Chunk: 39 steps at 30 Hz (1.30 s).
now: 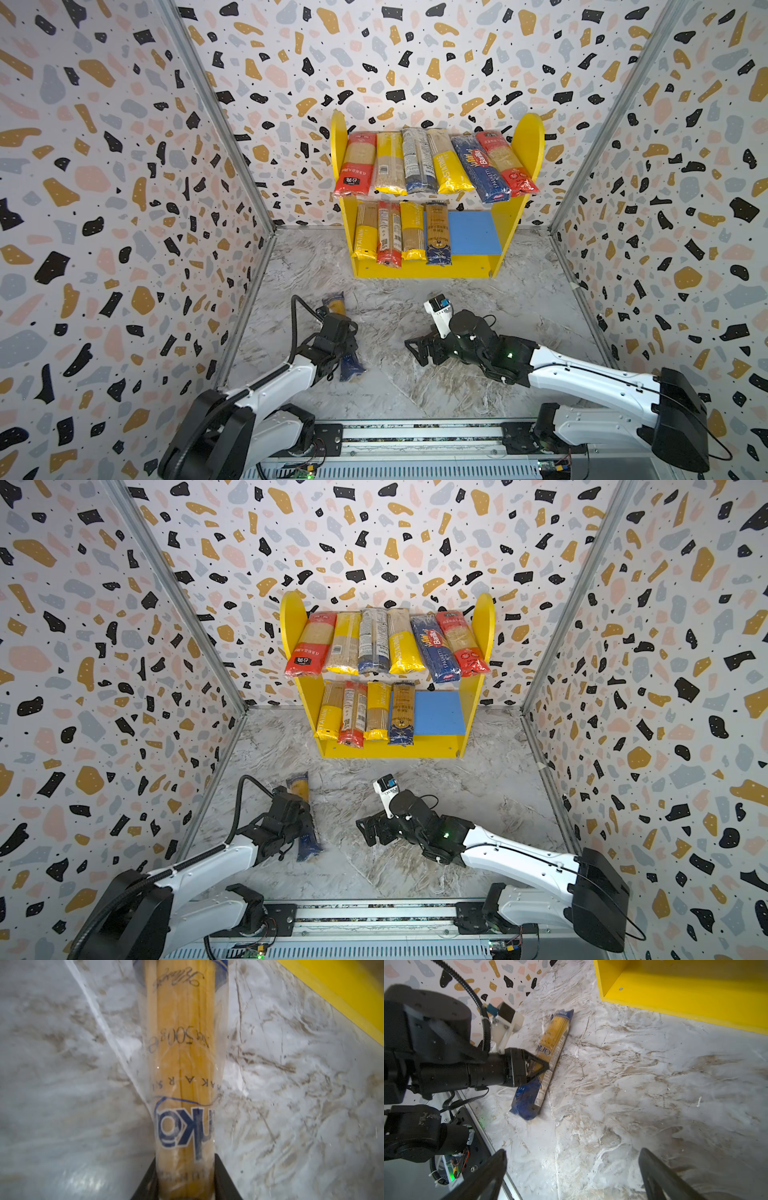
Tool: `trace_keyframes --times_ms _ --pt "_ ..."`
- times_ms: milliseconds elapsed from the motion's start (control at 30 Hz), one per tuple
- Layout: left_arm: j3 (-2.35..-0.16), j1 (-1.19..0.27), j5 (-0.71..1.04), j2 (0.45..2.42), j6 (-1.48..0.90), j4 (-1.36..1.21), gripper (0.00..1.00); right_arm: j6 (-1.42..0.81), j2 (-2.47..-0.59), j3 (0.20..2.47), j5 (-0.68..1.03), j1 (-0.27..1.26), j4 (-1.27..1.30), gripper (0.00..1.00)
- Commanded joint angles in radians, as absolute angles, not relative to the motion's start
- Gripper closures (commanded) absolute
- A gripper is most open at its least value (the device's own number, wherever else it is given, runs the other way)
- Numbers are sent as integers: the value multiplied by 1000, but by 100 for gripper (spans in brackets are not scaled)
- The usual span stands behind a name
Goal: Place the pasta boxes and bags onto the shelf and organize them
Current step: 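Lift the anko pack upright with the left gripper while the right arm approaches, then carry the anko pack to the shelf with the left gripper while the right arm withdraws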
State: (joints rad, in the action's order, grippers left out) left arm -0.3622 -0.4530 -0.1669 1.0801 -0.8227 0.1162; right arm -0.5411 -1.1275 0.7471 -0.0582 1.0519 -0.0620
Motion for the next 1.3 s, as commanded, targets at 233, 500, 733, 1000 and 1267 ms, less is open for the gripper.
trace_keyframes --times_ms 233,500,733,1000,1267 --pt "-462 -694 -198 906 -937 228 100 -579 -905 709 -177 1055 -234 1" --pt "-654 -894 -271 971 -942 251 100 -607 -724 760 -325 1050 -446 1" --pt "-806 -971 -282 1043 -915 233 100 -645 -649 792 -392 1045 -539 1" --pt "-976 -985 -265 1190 -840 157 100 -660 -590 831 -439 1044 -608 1" --pt "-1233 -988 -200 1412 -772 123 100 -670 -555 854 -487 1039 -664 1"
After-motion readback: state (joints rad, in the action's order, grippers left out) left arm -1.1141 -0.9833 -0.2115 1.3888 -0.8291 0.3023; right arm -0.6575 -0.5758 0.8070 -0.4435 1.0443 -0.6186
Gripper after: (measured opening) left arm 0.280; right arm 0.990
